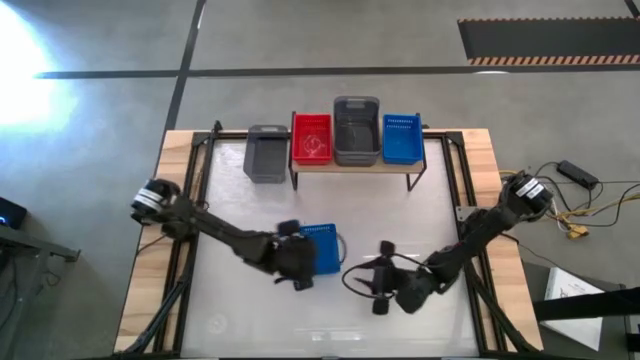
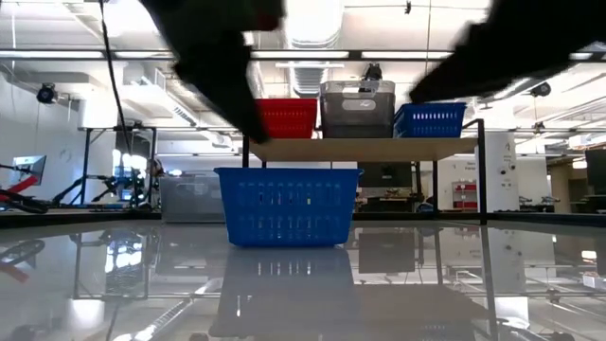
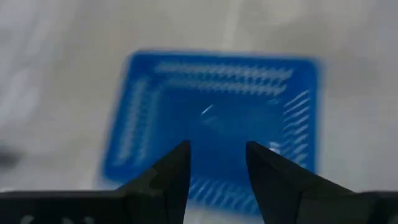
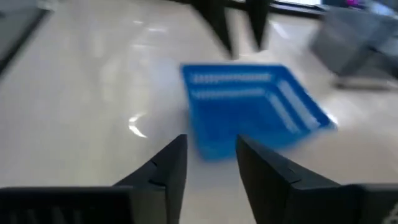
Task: Stack baskets on shelf by color
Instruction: Stack the blue bin into the blue bin on the shelf
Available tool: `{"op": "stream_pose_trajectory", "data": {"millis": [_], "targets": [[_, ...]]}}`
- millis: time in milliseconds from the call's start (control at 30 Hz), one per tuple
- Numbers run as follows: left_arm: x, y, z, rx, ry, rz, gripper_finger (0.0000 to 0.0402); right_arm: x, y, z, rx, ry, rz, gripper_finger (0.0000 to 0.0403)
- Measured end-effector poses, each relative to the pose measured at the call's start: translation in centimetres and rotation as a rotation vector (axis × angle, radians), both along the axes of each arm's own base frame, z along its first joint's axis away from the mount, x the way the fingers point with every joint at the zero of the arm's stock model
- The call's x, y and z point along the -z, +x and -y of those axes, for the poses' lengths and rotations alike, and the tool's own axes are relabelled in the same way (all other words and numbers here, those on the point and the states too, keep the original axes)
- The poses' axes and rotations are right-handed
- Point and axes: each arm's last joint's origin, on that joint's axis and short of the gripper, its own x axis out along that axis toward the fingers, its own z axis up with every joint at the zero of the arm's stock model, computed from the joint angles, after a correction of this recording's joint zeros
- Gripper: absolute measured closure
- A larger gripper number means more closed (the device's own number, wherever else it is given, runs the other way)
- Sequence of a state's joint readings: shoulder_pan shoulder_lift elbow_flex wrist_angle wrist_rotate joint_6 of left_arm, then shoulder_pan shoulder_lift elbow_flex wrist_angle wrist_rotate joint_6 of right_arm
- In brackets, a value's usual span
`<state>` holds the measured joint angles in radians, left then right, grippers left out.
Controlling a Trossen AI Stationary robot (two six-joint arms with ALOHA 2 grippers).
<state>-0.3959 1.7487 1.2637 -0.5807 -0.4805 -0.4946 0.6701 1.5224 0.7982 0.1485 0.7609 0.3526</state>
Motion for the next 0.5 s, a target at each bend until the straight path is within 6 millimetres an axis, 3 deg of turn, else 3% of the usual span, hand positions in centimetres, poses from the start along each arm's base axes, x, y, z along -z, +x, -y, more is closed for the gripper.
{"op": "stream_pose_trajectory", "data": {"millis": [133,233,333,500], "targets": [[-1.1,-3.7,0.6,-0.170,0.054,0.037,0.0263,-0.2,3.1,0.9,-0.150,0.050,0.008,0.0248],[-0.6,-5.8,0.7,-0.253,0.091,0.100,0.0263,-0.1,5.9,1.4,-0.178,0.059,-0.034,0.0235],[0.9,-7.3,0.3,-0.317,0.082,0.137,0.0263,0.3,8.4,1.6,-0.147,0.008,-0.130,0.0230],[5.3,-8.5,-0.4,-0.376,0.005,0.209,0.0263,0.6,11.6,1.6,-0.117,-0.058,-0.319,0.0239]]}}
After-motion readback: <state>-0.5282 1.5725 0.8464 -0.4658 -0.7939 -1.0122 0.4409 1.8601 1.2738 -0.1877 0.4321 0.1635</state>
